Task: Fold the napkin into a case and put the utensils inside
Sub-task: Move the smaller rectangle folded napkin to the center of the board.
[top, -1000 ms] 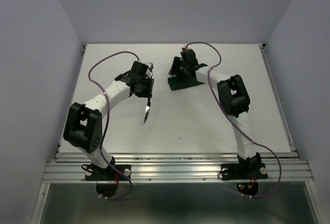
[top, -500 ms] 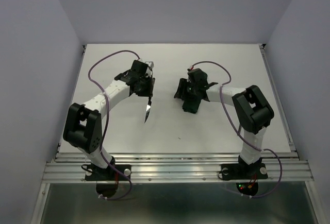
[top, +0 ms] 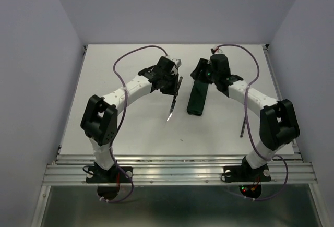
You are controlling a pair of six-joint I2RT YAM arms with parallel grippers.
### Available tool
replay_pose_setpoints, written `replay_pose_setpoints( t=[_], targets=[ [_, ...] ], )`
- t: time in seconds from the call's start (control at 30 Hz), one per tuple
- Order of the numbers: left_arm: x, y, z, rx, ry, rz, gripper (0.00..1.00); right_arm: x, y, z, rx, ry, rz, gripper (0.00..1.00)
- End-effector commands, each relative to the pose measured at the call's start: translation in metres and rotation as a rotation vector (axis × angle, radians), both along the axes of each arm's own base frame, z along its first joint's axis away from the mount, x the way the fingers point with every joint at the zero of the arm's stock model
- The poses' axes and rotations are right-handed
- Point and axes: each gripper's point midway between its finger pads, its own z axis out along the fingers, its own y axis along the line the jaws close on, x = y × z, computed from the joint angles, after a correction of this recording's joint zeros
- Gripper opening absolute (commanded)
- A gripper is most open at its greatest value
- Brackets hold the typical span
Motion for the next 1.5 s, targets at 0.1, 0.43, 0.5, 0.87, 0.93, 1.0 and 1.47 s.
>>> replay_pose_setpoints(
  t=[0.1,0.43,0.5,0.87,0.93,1.0,1.47],
  targets=[
    [0.001,-0.044,0.003,-0.067,0.056,-0.032,0.0,0.094,-0.076,-0.036,-0.036,0.039,-0.158,0.59],
    [-0.006,-0.07,-0.002,-0.08,0.09,-0.043,0.0,0.176,-0.08,-0.089,0.017,0.072,-0.159,0.59],
    [-0.008,-0.073,-0.003,-0.084,0.097,-0.043,0.0,0.181,-0.081,-0.097,0.033,0.087,-0.155,0.59],
    [-0.008,-0.076,-0.001,-0.09,0.09,-0.053,0.0,0.132,-0.072,-0.115,0.136,0.155,-0.128,0.59],
    [-0.008,-0.075,-0.002,-0.089,0.091,-0.057,0.0,0.126,-0.071,-0.1,0.162,0.133,-0.129,0.59],
    [-0.01,-0.075,-0.005,-0.086,0.095,-0.067,0.0,0.117,-0.07,-0.099,0.177,0.141,-0.129,0.59],
    [-0.019,-0.05,-0.053,0.146,0.125,-0.153,0.0,0.074,-0.077,-0.093,0.186,0.157,-0.139,0.63]
  ],
)
